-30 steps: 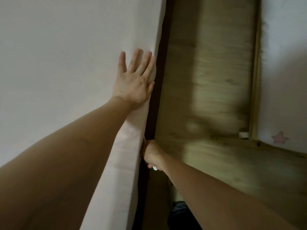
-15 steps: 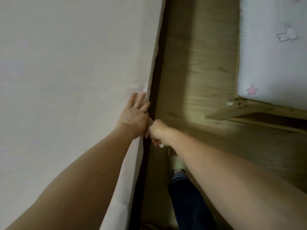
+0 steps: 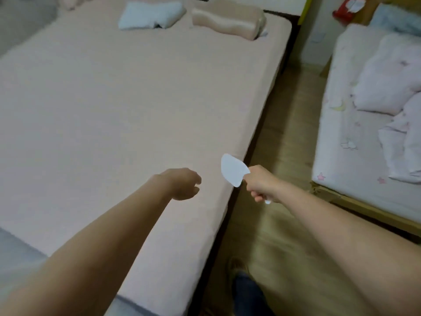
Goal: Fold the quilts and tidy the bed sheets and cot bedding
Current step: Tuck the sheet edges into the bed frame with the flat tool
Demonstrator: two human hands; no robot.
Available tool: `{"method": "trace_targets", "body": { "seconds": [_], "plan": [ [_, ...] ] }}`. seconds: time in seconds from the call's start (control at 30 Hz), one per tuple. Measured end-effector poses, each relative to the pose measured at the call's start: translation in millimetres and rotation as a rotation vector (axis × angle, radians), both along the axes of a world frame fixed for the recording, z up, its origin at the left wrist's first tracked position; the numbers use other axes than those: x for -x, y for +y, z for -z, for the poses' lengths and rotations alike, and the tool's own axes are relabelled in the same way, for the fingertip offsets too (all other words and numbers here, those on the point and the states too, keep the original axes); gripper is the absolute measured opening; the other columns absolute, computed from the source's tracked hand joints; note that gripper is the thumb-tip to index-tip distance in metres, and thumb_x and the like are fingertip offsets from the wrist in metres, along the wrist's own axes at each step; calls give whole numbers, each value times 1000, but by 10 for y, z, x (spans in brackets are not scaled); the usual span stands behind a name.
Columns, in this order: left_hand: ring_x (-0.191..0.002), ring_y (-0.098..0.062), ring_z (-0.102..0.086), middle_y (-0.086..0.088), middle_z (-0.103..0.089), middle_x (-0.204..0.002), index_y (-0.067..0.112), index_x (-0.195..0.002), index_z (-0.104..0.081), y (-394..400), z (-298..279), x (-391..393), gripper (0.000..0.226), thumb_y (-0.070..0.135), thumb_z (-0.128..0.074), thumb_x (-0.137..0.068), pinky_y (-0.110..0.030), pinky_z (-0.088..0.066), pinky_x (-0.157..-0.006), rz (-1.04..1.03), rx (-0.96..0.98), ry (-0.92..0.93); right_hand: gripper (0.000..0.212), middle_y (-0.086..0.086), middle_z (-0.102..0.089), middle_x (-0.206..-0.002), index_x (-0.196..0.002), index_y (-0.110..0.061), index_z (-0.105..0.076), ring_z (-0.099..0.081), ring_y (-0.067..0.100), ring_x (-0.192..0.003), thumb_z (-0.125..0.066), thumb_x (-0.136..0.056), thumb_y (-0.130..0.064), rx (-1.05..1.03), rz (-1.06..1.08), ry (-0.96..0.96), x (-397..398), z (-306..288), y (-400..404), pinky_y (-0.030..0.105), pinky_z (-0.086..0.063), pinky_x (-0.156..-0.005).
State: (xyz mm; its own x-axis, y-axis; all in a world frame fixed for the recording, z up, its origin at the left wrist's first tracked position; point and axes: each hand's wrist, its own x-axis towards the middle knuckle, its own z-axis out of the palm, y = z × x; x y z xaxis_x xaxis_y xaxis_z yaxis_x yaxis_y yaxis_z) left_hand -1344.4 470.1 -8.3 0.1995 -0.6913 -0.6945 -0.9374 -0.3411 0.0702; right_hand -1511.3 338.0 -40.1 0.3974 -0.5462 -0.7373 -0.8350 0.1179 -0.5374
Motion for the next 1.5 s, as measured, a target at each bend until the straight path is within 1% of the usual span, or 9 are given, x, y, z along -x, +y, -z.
{"method": "trace_targets", "body": {
  "seconds": [0.17,0.3,0.4,0.53,0.63,0.9,1.23,1.4,1.5],
  "plan": [
    [-126,-16,-47,6,-52,-137,29,-140,-43,809,-981,-293,42,36,-42,-99,-33,-41,-96,-234,230,-134,21,12,-61,-66,-90,-8,-56,-47,20,-40,-36,-83,-6,276,-596,-119,-660,-963,501,20,-38,-38],
    [-138,-19,-31,3,-37,-149,23,-149,-28,1428,-1393,-524,72,43,-61,-88,-35,-34,-108,-399,466,-293,21,4,-61,-60,-79,-14,-60,-47,7,-44,-47,-89,-27,244,-984,-327,-1127,-1402,851,22,-42,-40],
    [-135,-14,-37,7,-45,-144,27,-144,-39,2031,-1619,-698,65,50,-61,-86,-36,-26,-113,-504,406,-382,20,0,-60,-62,-77,-19,-61,-45,11,-50,-51,-92,-28,220,-1202,-460,-1525,-1704,1249,28,-41,-48],
    [-93,-25,-61,0,-66,-97,26,-102,-65,2707,-1838,-737,19,38,-55,-91,-34,-51,-81,-720,327,-368,18,-8,-55,-59,-90,-12,-65,-44,11,-56,-51,-96,-23,240,-1285,-658,-1885,-1936,1800,30,-39,-58],
    [-83,-26,-60,-2,-62,-86,19,-93,-65,3299,-1983,-817,22,38,-53,-94,-27,-42,-64,-804,318,-431,17,-8,-47,-58,-90,-17,-63,-40,9,-55,-51,-97,-27,389,-1379,-757,-2132,-2033,2341,30,-35,-59],
    [-85,-22,-60,2,-65,-90,24,-90,-62,4863,-2163,-1230,20,37,-49,-96,-27,-36,-61,-775,427,-616,19,-11,-47,-59,-91,-22,-64,-39,5,-54,-47,-98,-23,497,-1419,-831,-2671,-2051,3844,30,-32,-59],
    [-80,-19,-59,8,-60,-84,33,-88,-57,7053,-2583,-2239,10,37,-51,-95,-28,-32,-58,-717,530,-582,18,-9,-49,-68,-93,-17,-61,-40,12,-61,-46,-99,-24,705,-1423,-897,-3706,-2410,5960,33,-36,-62],
    [-85,-21,-60,6,-62,-88,30,-93,-58,7457,-2391,-2747,14,38,-47,-97,-30,-36,-60,-734,610,-561,20,-2,-59,-73,-94,-16,-59,-50,18,-66,-45,-100,-28,804,-1492,-813,-4280,-2448,6318,35,-42,-65],
    [-84,-22,-60,5,-63,-86,28,-87,-51,7701,-2124,-3058,16,39,-45,-97,-30,-35,-58,-749,617,-513,23,-9,-45,-60,-82,-19,-48,-42,9,-55,-44,-100,-34,862,-1577,-846,-4737,-2363,6451,28,-32,-52]
  ]
}}
